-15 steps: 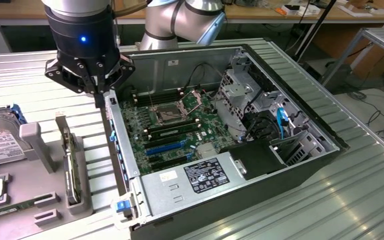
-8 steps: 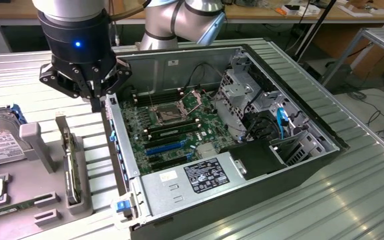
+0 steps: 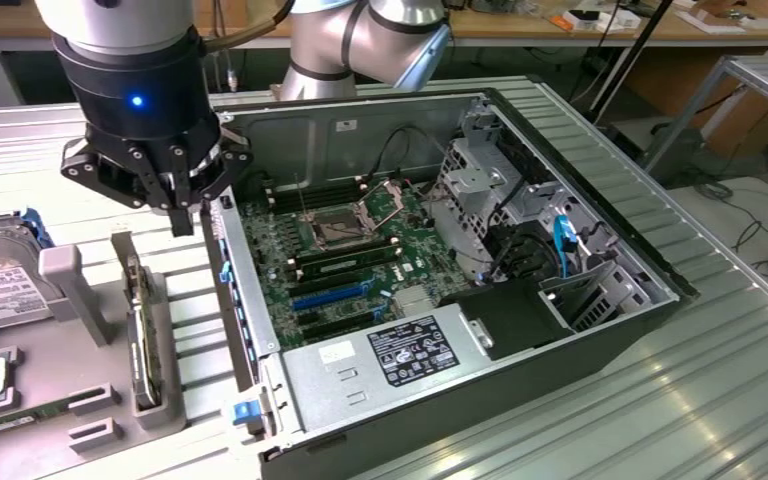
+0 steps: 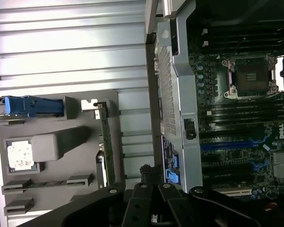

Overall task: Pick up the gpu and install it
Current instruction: 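Reach for the gpu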

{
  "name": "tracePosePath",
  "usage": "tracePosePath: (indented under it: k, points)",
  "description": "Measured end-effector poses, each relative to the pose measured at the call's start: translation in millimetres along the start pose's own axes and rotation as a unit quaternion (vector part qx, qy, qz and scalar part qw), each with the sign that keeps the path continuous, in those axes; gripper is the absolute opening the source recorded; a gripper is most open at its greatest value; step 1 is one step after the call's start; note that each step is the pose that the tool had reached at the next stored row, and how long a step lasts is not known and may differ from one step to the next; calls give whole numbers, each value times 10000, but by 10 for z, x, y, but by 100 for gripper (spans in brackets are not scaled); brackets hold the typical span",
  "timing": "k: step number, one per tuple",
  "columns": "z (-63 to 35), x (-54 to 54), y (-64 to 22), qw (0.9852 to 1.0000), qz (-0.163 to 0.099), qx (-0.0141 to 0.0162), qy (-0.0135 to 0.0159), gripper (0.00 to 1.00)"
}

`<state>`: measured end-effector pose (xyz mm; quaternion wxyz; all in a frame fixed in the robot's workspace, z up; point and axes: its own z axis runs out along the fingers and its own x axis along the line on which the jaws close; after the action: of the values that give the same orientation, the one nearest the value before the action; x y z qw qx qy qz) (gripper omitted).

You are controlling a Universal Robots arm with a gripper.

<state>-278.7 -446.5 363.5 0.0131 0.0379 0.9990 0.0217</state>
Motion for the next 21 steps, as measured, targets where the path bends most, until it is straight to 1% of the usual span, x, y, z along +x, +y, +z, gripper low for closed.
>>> tracePosePath:
  k: [4,18,21]
  points:
    - [2,57,-49,10000,0,0,0,11]
    - [11,193,-147,10000,0,0,0,11]
    - [14,247,-192,10000,0,0,0,11]
